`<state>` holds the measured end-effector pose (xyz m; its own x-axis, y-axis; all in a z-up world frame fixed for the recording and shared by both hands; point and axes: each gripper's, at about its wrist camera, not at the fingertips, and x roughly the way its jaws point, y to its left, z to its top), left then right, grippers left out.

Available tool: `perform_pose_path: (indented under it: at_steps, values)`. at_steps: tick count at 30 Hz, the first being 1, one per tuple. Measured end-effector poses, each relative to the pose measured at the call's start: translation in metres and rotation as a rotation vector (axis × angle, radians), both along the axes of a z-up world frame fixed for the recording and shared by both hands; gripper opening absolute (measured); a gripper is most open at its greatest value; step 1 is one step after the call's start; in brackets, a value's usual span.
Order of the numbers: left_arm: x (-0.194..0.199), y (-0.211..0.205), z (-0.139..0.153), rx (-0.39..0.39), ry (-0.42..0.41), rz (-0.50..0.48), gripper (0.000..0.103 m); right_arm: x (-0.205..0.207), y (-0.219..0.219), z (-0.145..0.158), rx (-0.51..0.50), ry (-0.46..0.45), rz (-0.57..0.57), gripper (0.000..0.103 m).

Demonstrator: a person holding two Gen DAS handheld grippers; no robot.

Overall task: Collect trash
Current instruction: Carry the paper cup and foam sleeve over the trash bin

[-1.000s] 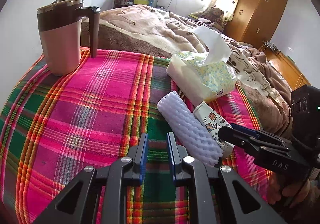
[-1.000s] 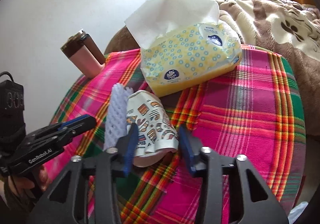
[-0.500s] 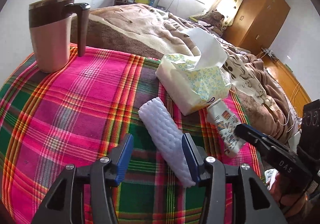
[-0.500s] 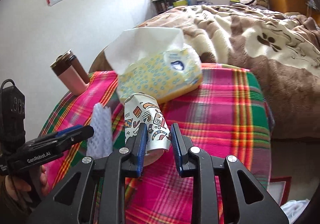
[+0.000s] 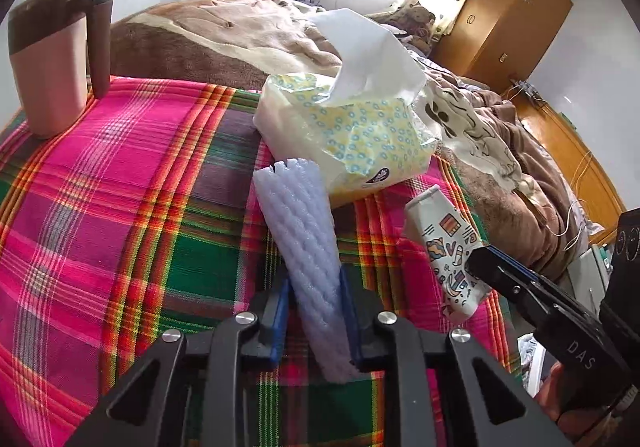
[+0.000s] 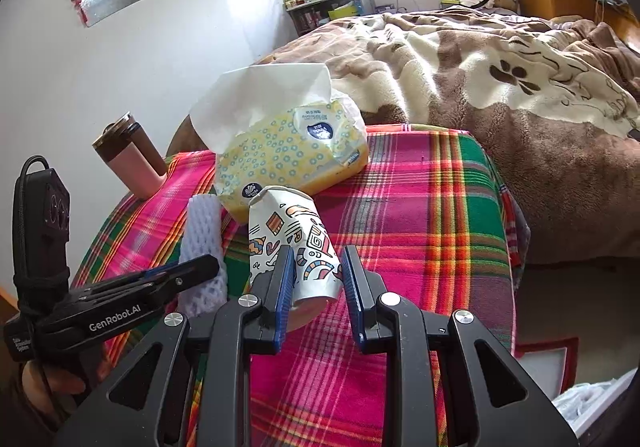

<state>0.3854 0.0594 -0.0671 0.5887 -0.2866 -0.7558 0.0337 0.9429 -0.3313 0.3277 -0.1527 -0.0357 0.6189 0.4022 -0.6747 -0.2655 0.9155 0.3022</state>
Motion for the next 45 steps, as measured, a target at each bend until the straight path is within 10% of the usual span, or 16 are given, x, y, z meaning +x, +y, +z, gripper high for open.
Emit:
perform_pose_path:
  at_steps: [45]
  values:
    - [-0.226, -0.146, 0.115, 0.128, -0.318, -0.326, 0.021, -0.187, -0.135, 0.064, 0.04, -0.176, -0.271, 0.025]
